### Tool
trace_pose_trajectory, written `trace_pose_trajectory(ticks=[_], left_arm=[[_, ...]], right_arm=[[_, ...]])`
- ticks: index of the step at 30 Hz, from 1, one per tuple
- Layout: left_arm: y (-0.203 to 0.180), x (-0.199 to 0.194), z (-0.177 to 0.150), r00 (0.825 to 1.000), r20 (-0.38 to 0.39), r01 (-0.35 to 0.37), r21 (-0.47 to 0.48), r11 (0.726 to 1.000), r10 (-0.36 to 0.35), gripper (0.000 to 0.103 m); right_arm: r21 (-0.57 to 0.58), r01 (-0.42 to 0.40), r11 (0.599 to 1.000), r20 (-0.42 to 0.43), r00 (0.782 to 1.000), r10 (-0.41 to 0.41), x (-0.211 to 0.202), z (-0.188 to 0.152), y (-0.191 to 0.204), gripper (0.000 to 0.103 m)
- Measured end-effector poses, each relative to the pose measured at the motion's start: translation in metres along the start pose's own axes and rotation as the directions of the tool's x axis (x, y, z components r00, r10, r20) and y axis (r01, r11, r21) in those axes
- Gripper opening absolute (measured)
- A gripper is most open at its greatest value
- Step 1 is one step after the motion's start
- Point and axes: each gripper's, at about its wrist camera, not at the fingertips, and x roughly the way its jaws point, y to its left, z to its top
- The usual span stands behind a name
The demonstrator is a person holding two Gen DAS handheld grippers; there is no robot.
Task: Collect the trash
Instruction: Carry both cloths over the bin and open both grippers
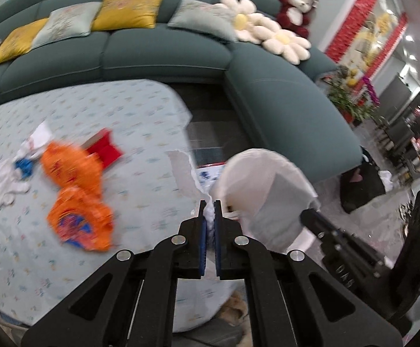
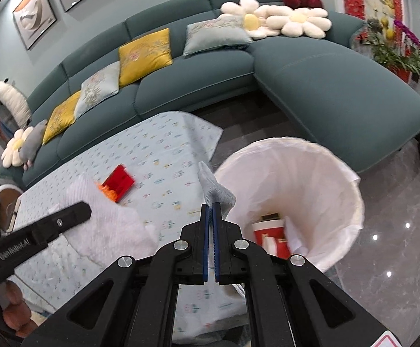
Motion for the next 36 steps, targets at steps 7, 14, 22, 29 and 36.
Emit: trace_pose_trajectory(ticks=[7,14,22,29,36], left_arm=[[-0.049,0.027,0.017,0.998,-0.032,0.057,0.047,0.997,-0.056,0.004],[-0.084,0.057,0.024,0.995,-0.064,0.077,0.091,0.993,-0.071,0.004],[-0.095,0.079,0.027,0.994,-0.088,0.071,0.098,0.993,-0.063,0.013],[-0.090,0.074,0.026,0.998,-0.057,0.040,0.099,0.994,-0.035,0.036],[-0.071,0.061,0.022,0.999,-0.039,0.016,0.069,0.997,-0.014,0.041]], right_arm=[[0.055,0.042,0.998,0.020,0.999,-0.044,-0.004,0.009,-0.044,0.003],[0.090,0.060,0.994,0.013,0.998,-0.061,0.005,0.010,-0.068,0.003],[0.096,0.065,0.993,0.018,0.998,-0.067,0.011,0.013,-0.076,0.009],[0.107,0.071,0.992,0.028,0.997,-0.074,0.012,0.017,-0.074,0.021],[0.086,0.071,0.994,0.039,0.996,-0.075,0.004,0.017,-0.059,0.029]])
